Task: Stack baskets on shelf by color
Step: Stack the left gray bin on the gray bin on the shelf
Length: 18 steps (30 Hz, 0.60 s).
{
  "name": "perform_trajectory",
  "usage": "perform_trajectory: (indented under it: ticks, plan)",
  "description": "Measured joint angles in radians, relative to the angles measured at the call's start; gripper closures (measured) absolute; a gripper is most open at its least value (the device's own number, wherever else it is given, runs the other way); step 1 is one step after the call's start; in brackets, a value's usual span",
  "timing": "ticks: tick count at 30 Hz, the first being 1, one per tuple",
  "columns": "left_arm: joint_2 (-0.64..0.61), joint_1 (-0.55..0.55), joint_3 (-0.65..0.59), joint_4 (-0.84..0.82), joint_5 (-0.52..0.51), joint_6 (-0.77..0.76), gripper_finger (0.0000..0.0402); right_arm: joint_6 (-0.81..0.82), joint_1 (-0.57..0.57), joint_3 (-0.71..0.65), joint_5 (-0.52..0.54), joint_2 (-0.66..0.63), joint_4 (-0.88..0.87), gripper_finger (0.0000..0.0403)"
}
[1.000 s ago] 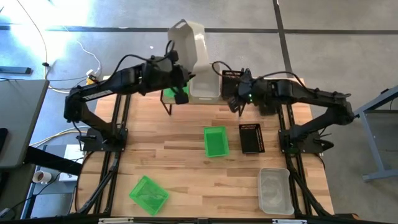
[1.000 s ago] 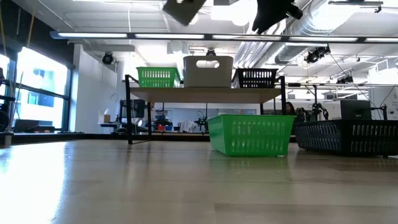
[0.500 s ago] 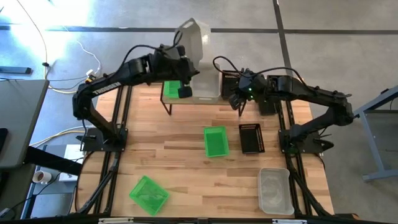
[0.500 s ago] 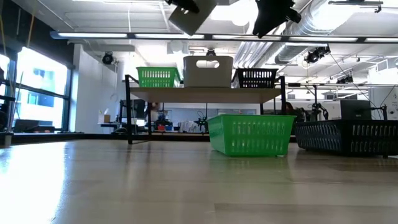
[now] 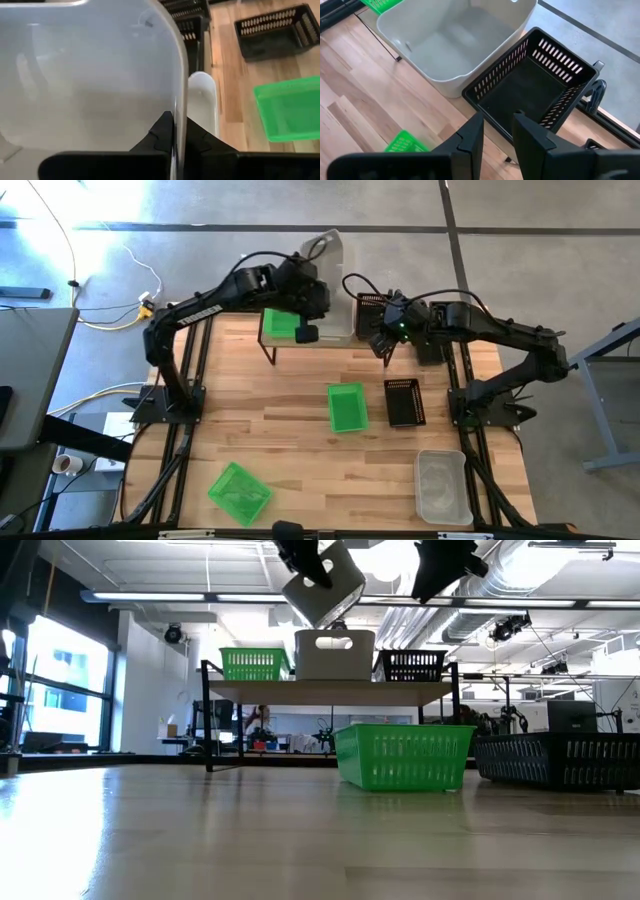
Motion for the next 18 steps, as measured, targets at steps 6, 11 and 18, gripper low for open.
perform_trajectory:
  ticks: [6, 11, 18]
  plan:
    - [0.048, -0.006, 0.028, -0.071, -0.021, 0.006, 0.0401, 0.0, 0.0, 0.0, 0.0, 0.0, -0.018, 0.0315]
    - [0.063, -0.014, 0.034, -0.142, -0.024, -0.002, 0.0401, 0.0, 0.0, 0.0, 0.0, 0.0, -0.024, 0.0315]
    - [0.063, -0.04, 0.034, -0.16, -0.013, -0.003, 0.0401, 0.004, 0.0, 0.0, 0.0, 0.0, -0.025, 0.0315]
